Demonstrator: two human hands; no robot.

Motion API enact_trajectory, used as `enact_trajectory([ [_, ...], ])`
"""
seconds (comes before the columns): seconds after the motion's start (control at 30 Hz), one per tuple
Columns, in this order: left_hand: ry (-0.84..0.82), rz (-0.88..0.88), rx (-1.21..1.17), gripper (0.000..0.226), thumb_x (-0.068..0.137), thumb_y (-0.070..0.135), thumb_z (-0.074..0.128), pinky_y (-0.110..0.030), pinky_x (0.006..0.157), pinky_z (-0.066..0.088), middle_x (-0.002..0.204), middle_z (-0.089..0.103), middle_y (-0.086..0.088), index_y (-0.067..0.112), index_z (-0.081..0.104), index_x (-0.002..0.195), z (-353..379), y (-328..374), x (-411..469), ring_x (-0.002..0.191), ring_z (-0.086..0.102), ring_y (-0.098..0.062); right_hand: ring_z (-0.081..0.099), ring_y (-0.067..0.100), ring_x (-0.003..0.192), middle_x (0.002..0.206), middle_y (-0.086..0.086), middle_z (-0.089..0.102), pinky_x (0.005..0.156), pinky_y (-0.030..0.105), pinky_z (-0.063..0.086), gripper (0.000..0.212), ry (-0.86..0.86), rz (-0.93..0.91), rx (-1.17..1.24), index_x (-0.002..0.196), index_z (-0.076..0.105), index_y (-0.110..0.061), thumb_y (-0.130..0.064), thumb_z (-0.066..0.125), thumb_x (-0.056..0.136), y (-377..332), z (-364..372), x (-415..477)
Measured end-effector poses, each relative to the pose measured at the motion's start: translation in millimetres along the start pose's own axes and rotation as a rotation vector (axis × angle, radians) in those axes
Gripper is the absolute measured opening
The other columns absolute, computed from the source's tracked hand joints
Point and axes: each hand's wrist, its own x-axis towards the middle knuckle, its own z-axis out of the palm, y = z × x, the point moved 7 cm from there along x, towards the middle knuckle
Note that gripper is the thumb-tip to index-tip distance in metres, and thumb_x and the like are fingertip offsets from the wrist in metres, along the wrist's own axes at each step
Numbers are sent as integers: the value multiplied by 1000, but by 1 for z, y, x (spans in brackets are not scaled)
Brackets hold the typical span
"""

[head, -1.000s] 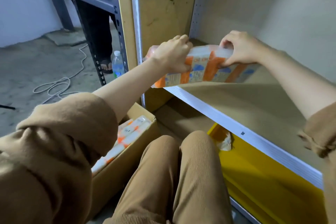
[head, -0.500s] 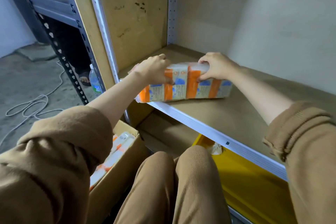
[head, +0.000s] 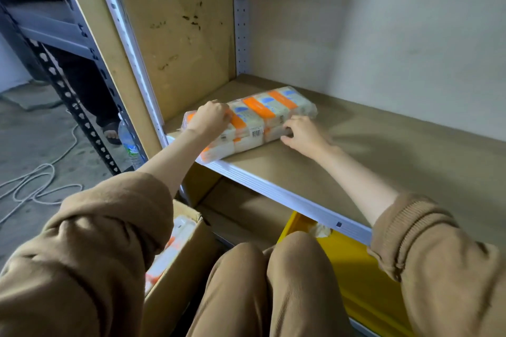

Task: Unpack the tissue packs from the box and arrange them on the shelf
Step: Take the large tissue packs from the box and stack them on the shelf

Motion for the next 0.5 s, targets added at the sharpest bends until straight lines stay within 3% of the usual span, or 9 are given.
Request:
enact_trajectory([
  [0.13,-37,129,-29,48,92,43,48,-39,94,43,141,48,-13,8,57,125,11,6,-5,120,52,-33,53,31,117,125,16,55,92,40,48,37,-126,54,8,115,58,1,-24,55,88,2,32,-7],
  [0.2,-159,183,23,69,85,51,55,-39,103,40,152,34,-8,11,40,139,27,8,-5,133,42,-29,50,31,121,129,15,52,97,40,45,41,-141,77,47,120,57,-1,-28,53,90,1,42,-7],
  [0.27,-176,165,79,75,88,47,54,-41,107,38,157,24,-6,12,25,147,34,5,1,138,35,-29,47,31,123,131,15,50,99,38,42,41,-143,93,79,122,55,-1,-28,50,92,-2,47,-4],
  [0.5,-18,62,103,52,93,33,50,-40,91,45,138,49,-15,3,41,134,38,2,41,121,52,-35,50,34,118,129,17,48,95,42,45,40,-102,156,157,113,57,2,-31,46,93,-10,61,17],
])
